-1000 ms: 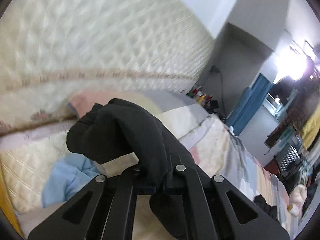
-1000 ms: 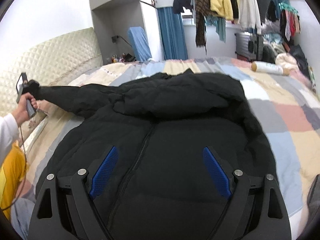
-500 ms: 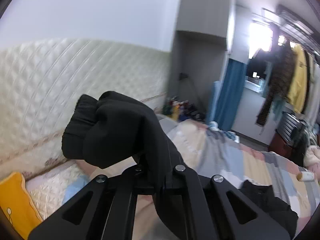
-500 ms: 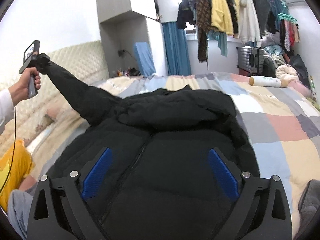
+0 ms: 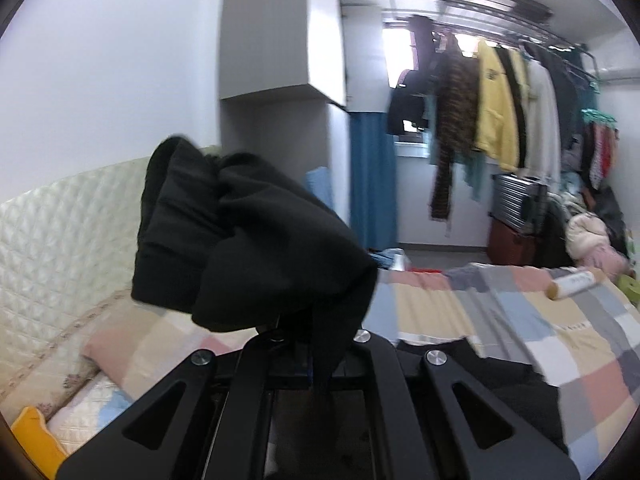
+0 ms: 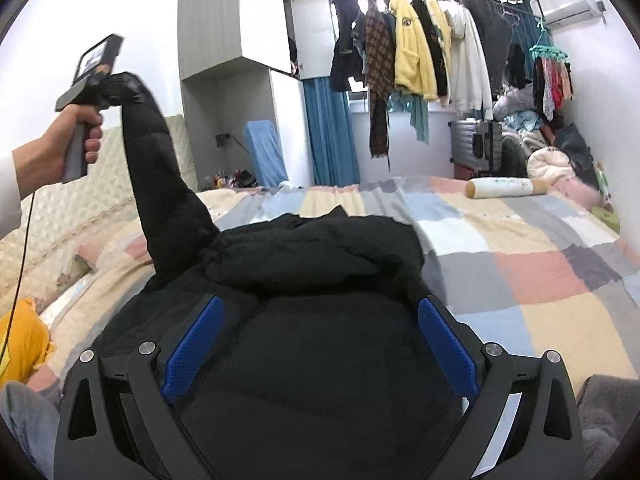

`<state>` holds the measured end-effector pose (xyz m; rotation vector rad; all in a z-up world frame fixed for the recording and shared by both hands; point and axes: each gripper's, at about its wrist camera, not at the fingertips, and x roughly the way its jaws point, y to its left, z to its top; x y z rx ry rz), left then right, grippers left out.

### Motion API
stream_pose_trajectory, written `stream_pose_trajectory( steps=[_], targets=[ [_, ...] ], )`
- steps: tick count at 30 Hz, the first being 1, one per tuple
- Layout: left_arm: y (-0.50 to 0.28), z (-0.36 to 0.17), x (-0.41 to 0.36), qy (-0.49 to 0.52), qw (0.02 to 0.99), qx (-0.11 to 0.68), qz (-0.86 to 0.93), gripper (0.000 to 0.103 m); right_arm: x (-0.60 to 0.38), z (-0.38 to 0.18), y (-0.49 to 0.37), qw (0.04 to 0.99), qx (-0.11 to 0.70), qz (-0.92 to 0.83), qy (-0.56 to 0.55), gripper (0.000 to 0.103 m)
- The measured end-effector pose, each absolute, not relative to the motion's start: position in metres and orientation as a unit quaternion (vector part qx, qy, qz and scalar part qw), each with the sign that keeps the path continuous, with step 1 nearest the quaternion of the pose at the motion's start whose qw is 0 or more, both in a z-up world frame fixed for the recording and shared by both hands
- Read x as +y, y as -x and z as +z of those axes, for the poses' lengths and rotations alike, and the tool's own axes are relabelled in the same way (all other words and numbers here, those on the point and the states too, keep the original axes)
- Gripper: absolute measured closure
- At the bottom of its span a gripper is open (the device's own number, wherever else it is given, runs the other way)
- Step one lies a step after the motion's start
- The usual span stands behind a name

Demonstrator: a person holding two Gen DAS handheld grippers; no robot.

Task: Fold large clothes
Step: 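Lift the sleeve with the left gripper and fold it over the jacket body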

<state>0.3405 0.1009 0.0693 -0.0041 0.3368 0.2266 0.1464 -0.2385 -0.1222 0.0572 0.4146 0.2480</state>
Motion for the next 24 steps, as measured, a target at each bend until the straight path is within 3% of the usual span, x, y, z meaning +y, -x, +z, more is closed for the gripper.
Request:
stream_pose_trajectory(
  steps=[9, 17, 24],
  targets=[
    [-0.352, 0.031, -0.005, -0.013, 0.983, 0.179, 0.024, 0.100, -0.281, -0.125, -0.153, 0.971, 0.200, 0.109, -0.072, 0.004],
    [-0.364, -0.031, -0.073, -0.006, 0.979, 0.200, -0.042, 0.100, -0.305, -0.129, -0.156, 0.967, 0.205, 0.113, -0.106, 0.004],
    [-0.380, -0.100, -0.115, -0.021, 0.961, 0.264, -0.076, 0.100, -0.315, -0.138, -0.164, 0.959, 0.223, 0.117, -0.132, 0.004]
  ],
)
